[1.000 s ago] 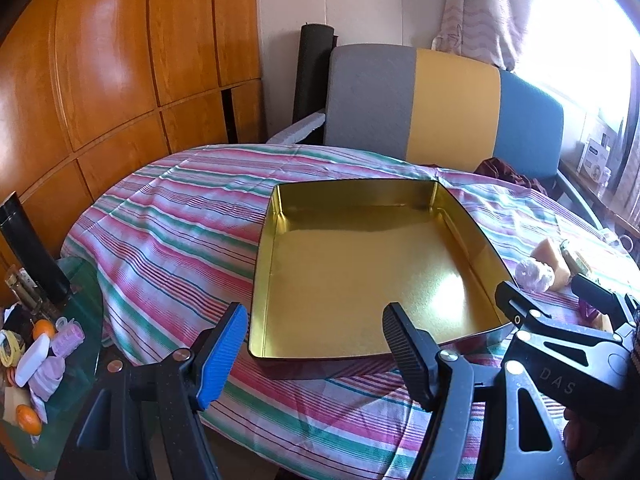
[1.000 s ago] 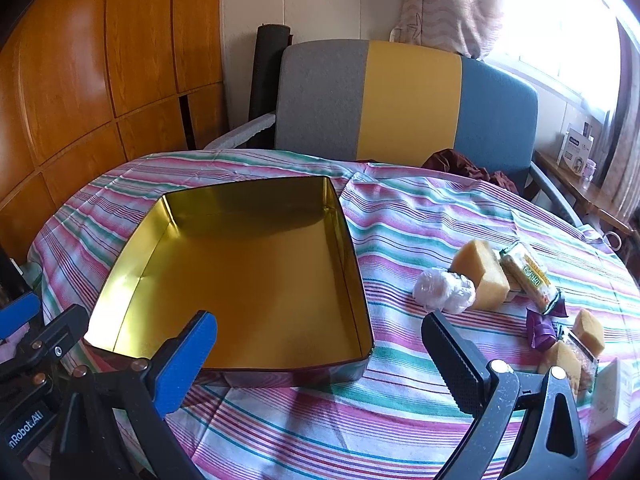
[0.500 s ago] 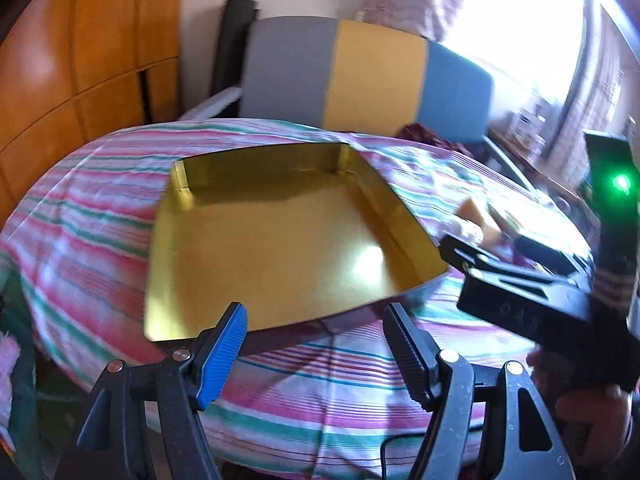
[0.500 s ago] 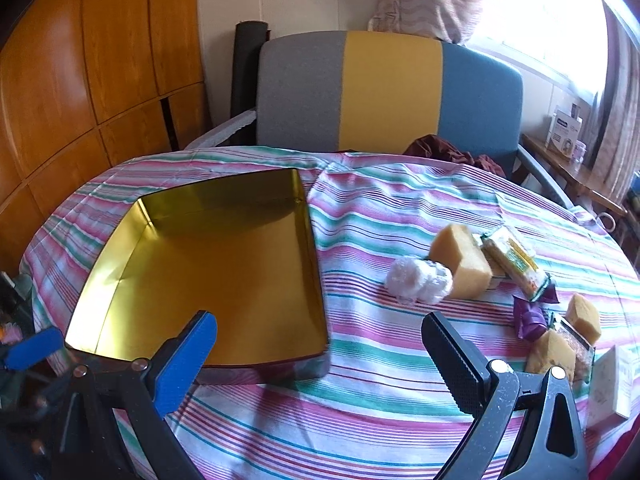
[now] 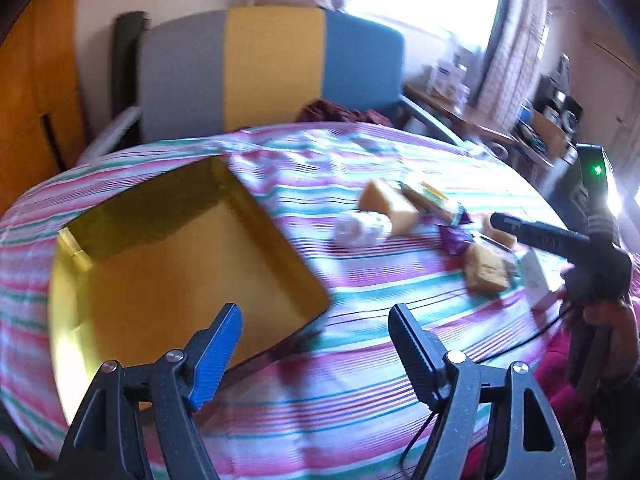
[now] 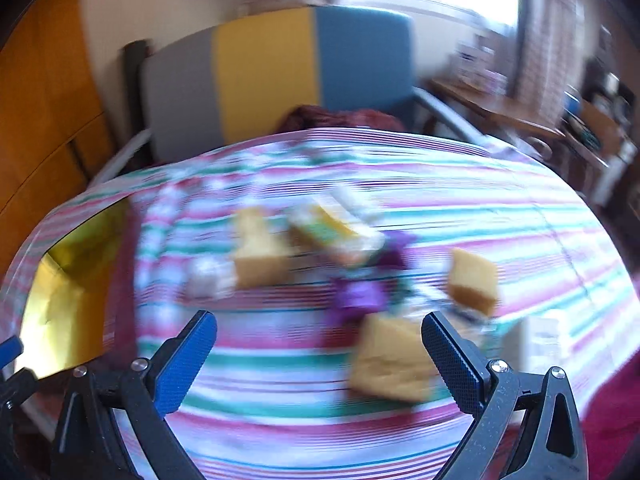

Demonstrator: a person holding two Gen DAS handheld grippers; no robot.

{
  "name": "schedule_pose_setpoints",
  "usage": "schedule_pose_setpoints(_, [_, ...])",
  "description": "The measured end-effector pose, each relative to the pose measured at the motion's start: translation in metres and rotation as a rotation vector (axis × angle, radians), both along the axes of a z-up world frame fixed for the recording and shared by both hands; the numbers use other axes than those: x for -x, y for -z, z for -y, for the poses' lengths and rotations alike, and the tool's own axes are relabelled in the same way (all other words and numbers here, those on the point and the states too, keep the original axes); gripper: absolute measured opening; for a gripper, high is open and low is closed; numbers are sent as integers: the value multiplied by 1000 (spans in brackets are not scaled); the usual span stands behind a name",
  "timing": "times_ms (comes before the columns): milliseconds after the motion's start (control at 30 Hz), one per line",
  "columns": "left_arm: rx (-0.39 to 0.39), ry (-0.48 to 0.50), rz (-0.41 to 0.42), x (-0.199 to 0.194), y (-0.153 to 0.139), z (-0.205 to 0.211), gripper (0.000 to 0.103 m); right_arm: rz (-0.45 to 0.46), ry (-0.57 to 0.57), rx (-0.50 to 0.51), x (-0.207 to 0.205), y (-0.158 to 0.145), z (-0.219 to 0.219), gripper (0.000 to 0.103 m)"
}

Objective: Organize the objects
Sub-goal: 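Move both grippers from the gold tray toward the snack pile, then grasp the white wrapped ball with the left gripper while the right grasps the white box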

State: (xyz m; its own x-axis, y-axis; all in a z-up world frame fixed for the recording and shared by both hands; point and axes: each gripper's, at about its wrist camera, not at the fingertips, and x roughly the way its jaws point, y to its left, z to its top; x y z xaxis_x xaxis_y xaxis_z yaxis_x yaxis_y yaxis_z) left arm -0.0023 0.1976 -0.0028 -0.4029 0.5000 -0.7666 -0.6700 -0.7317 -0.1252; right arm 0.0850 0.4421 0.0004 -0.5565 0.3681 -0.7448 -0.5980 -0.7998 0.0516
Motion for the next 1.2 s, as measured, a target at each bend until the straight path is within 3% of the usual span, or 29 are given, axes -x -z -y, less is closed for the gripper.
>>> schedule_pose_setpoints(300, [88, 106, 48, 34, 13, -87, 73, -104, 175, 49, -52, 1, -96, 103])
schedule_pose_setpoints(433, [154, 134, 57, 56, 34, -120, 73, -139, 222, 165, -64, 13, -114, 103])
schedule_pose_setpoints(733, [275, 183, 89, 87, 72, -169, 73, -192, 253, 226, -72, 14, -124, 103])
schedule_pose_setpoints(767, [280, 184, 97, 89, 77, -172, 70, -197, 254, 229, -73, 14, -125, 103])
schedule_pose_setpoints(800, [288, 176, 107, 91, 82, -173, 52, -198, 256, 230, -73, 15, -126, 103])
schedule_pose_setpoints(933, [254, 219, 37, 70, 76, -170, 42, -204, 286, 218, -79, 14, -129, 103])
schedule_pose_setpoints(1200, [101, 266, 9, 13, 56, -141, 41, -267, 421, 286, -105, 19, -150, 103])
